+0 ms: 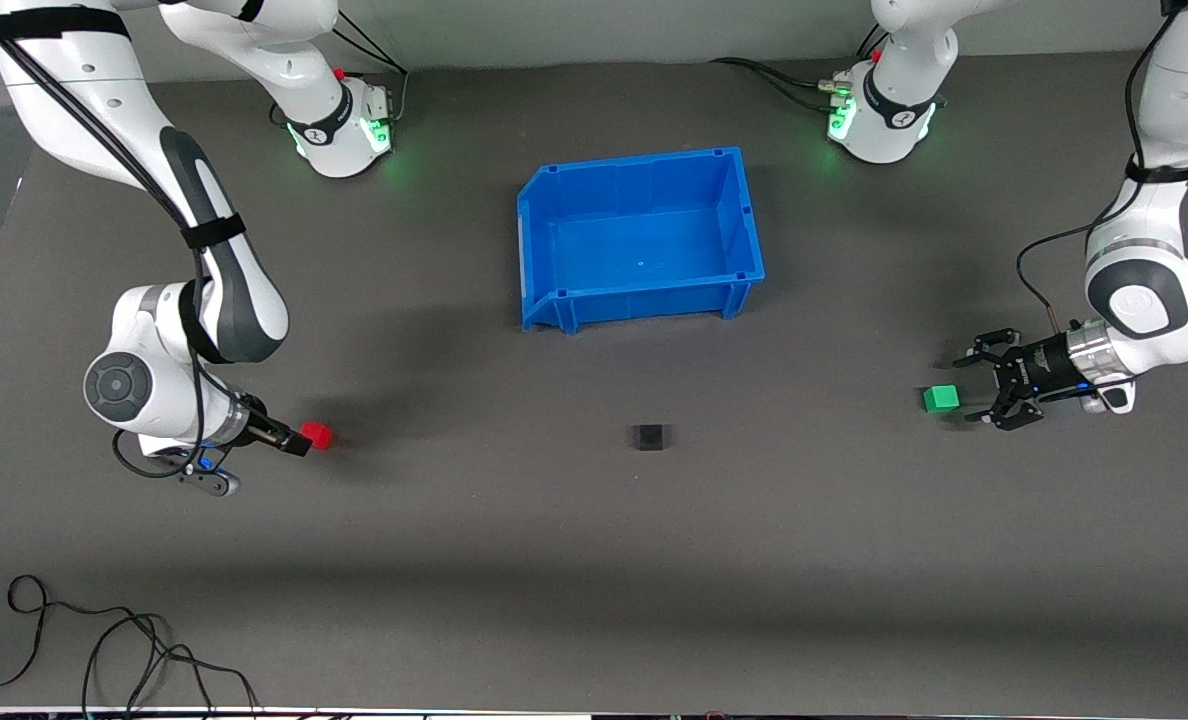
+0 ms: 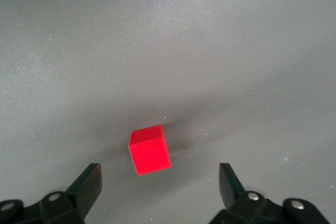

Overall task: Attach green and red cubes to black cube
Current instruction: 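Grasp the red cube with the right gripper while the left grasps green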

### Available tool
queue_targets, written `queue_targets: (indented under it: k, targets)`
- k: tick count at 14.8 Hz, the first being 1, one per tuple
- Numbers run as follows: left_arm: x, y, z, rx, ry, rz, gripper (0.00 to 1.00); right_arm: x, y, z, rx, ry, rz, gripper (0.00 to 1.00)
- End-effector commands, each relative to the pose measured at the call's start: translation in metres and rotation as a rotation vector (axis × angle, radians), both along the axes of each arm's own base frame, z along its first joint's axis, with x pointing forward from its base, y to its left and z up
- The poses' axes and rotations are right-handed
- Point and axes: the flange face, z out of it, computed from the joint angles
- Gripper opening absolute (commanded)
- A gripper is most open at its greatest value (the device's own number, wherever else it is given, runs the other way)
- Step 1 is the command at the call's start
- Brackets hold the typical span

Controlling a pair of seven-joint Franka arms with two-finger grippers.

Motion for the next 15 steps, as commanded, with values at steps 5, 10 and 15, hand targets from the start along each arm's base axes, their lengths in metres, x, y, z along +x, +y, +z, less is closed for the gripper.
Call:
queue_targets:
  k: [5,10,15]
  targets:
    - [-0.008,-0.010,-0.015,0.019,-0.008,0.031,1.00,0.010,0.027,-0.028,-0.032,-0.043,0.108,0.99]
    - [-0.005,-0.021,-0.015,0.007,-0.011,0.031,0.92,0.006,0.035,-0.052,-0.027,-0.066,0.128,0.96]
    - [-0.005,-0.018,-0.014,0.007,-0.014,0.033,0.33,0.003,0.034,-0.059,-0.028,-0.051,0.125,0.79]
